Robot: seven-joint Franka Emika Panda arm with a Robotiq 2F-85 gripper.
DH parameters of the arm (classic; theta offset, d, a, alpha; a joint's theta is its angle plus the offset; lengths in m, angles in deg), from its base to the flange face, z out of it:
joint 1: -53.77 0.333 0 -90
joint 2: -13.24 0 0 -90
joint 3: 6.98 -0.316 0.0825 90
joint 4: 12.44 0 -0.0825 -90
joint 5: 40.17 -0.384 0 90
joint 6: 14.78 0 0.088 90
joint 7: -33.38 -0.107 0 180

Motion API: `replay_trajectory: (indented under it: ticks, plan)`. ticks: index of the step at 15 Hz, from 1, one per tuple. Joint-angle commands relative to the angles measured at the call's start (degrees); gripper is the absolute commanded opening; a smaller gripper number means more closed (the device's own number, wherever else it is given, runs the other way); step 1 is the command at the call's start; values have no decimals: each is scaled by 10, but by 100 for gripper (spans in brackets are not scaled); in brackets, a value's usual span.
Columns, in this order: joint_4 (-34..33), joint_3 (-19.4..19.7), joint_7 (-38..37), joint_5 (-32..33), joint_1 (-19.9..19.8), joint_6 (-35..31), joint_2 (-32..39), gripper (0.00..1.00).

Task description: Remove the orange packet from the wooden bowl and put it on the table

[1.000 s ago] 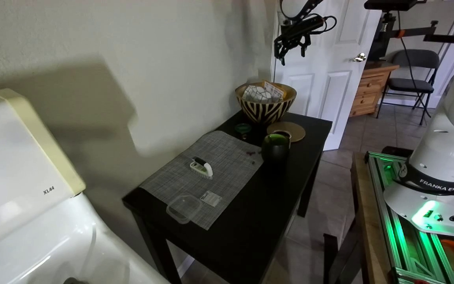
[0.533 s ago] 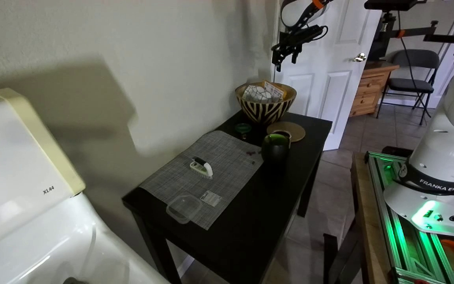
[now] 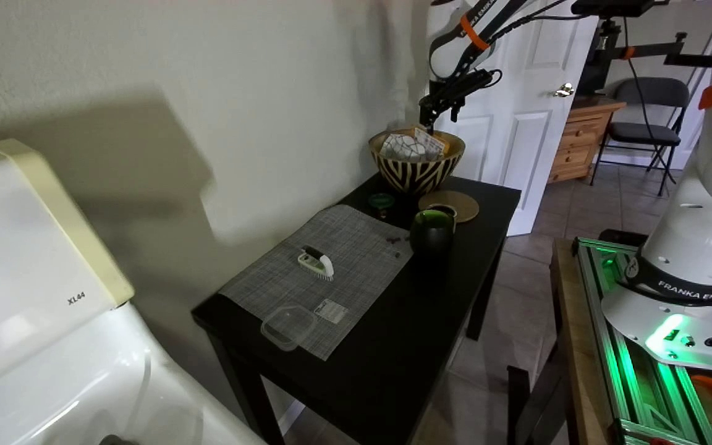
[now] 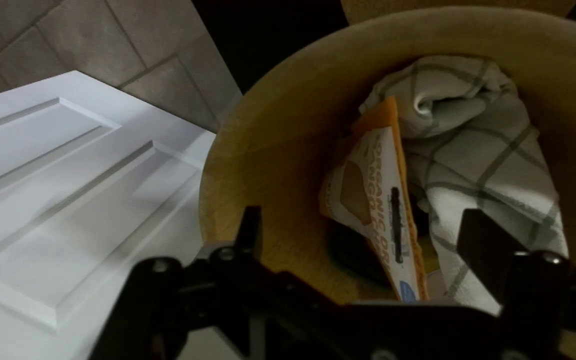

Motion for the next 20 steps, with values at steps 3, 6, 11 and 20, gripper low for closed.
replay_trajectory:
  ticks: [3,6,11,20]
  plan:
    - [-43,18,-45,6,22,-3,54,76]
    - [-58,23,-52,5,26,-1,73,65]
    - [-76,28,-59,4,34,1,99,25]
    - [-46,68,-101,61,71,32,29,1]
